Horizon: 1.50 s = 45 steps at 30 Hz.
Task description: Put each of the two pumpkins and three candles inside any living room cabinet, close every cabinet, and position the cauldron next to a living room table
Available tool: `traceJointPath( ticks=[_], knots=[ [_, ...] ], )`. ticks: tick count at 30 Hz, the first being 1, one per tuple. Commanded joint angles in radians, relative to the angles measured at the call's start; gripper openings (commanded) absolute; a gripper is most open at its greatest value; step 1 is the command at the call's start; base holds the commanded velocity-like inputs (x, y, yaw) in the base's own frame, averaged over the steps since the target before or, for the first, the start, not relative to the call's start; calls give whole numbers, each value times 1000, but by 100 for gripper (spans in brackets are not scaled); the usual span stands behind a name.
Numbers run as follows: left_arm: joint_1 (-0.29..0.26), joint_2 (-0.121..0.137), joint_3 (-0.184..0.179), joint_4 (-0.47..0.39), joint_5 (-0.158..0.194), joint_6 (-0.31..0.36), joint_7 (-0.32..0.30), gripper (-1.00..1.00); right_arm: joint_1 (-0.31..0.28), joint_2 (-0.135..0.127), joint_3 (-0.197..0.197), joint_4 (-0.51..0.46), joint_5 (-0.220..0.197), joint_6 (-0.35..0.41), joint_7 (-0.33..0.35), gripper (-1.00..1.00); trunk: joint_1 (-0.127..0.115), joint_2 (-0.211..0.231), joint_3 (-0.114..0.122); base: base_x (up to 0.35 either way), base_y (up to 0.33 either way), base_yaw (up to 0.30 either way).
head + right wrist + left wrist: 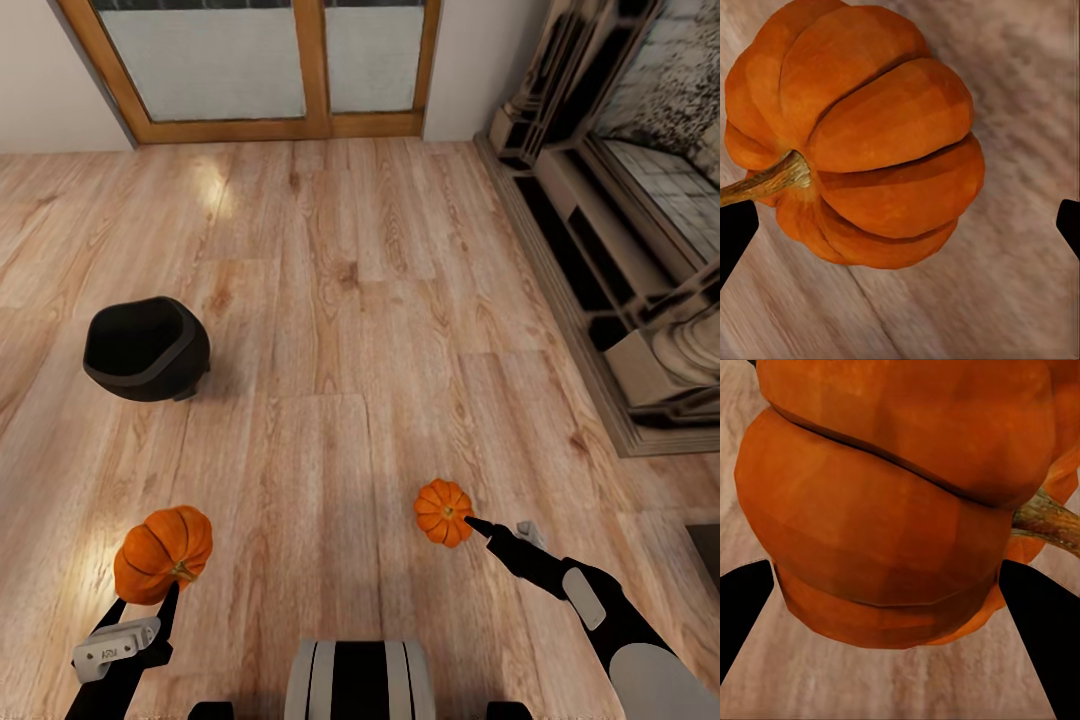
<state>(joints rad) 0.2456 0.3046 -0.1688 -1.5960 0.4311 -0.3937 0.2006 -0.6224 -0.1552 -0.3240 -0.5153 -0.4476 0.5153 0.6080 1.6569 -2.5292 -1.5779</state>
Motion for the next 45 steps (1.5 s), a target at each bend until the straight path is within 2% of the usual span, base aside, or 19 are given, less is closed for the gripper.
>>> traceJointPath(
  ticks=[1, 6, 12, 17, 24, 28, 37, 45],
  knots=[
    [0, 1, -3, -1, 1, -4, 8, -100, 0, 0, -4, 0, -5, 8, 1, 100, 0, 0, -4, 0, 0, 0],
    [0, 1, -3, -1, 1, -4, 8, -100, 0, 0, -4, 0, -5, 8, 1, 100, 3, -2, -24, 0, 0, 0],
    [0, 1, -3, -1, 1, -4, 8, -100, 0, 1, -3, 0, -4, 7, 4, 100, 3, -2, -24, 0, 0, 0],
    [0, 1, -3, -1, 1, -4, 7, -100, 0, 3, -3, 0, -3, 5, 5, 100, 5, -3, -43, 0, 0, 0],
    [0, 2, -3, -1, 1, -4, 8, -100, 0, 4, -3, 0, -3, 5, 6, 100, 5, -3, -43, 0, 0, 0],
    [0, 2, -3, -1, 1, -4, 7, -100, 0, 5, -3, 0, -3, 5, 6, 100, 7, -4, -59, 0, 0, 0],
    [0, 2, -4, -1, 1, -4, 8, -100, 0, 5, -3, 0, -3, 5, 6, 100, 7, -4, -59, 5, 0, 0],
    [0, 2, -3, -1, 1, -4, 7, -100, 0, 5, -3, 0, -3, 5, 6, 100, 7, -4, -59, 191, 71, 0]
  ],
)
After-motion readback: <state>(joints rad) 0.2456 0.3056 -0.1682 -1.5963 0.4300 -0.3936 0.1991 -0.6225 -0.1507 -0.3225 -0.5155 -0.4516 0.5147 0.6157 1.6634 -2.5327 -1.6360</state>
